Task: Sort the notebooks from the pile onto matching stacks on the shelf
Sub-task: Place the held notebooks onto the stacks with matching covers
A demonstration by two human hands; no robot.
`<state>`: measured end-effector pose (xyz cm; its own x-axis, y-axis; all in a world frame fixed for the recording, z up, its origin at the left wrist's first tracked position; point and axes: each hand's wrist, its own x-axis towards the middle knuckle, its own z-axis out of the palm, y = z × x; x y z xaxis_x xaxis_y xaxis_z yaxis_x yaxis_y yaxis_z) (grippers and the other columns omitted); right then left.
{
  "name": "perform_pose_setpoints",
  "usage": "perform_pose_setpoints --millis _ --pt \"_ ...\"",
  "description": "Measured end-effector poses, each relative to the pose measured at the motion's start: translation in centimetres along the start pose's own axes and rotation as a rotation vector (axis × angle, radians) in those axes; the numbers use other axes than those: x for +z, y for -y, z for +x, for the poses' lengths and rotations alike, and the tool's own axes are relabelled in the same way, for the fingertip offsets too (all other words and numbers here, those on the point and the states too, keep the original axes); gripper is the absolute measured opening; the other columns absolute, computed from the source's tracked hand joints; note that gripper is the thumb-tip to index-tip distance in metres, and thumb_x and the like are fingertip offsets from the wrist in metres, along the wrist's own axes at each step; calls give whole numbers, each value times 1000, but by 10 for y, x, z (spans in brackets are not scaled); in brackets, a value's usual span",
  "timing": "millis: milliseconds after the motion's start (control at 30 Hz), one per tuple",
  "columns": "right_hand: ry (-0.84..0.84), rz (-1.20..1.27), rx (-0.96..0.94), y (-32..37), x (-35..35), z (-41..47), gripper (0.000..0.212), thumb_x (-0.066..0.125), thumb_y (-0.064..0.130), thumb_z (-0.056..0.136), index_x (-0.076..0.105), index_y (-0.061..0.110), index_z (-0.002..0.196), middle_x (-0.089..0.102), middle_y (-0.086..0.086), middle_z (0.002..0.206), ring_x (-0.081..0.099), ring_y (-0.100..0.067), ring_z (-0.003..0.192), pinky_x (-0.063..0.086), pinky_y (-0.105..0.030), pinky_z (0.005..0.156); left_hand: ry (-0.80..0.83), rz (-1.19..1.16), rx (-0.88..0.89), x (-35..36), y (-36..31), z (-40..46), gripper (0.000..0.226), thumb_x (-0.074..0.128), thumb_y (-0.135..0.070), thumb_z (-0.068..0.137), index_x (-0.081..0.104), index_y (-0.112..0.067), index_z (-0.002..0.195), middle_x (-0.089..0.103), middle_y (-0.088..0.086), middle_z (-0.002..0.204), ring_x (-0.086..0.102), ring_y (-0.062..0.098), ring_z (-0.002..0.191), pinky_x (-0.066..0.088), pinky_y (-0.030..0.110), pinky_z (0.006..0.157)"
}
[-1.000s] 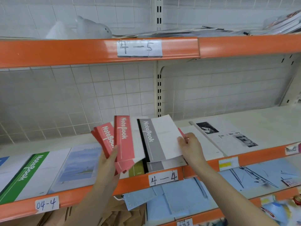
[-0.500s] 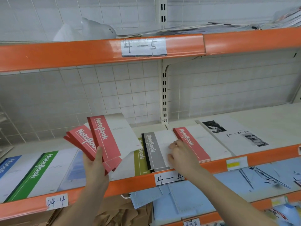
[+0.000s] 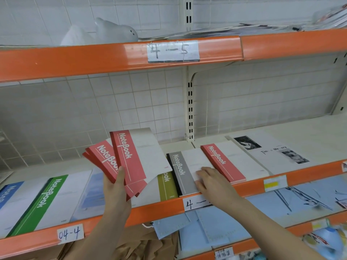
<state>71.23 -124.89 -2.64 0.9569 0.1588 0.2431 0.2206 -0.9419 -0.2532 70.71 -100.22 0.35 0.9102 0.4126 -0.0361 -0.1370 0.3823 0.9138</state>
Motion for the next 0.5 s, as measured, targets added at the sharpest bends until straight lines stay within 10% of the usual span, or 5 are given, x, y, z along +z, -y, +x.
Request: perform_pose_setpoints --millis 333,500 --pt "58 39 5 1 -5 5 34 41 28 99 51 8 124 50 -8 127 47 -23 114 40 -29 92 78 -9 -29 4 -4 -10 33 51 -28 96 46 -31 129 65 -7 111 64 17 98 53 40 80" --pt "22 720 215 18 -24 11 35 38 41 99 57 14 112 63 -5 107 61 -17 96 51 -33 89 179 10 -47 13 1 -24 30 53 -26 94 51 -31 123 68 -3 110 67 18 96 53 33 68"
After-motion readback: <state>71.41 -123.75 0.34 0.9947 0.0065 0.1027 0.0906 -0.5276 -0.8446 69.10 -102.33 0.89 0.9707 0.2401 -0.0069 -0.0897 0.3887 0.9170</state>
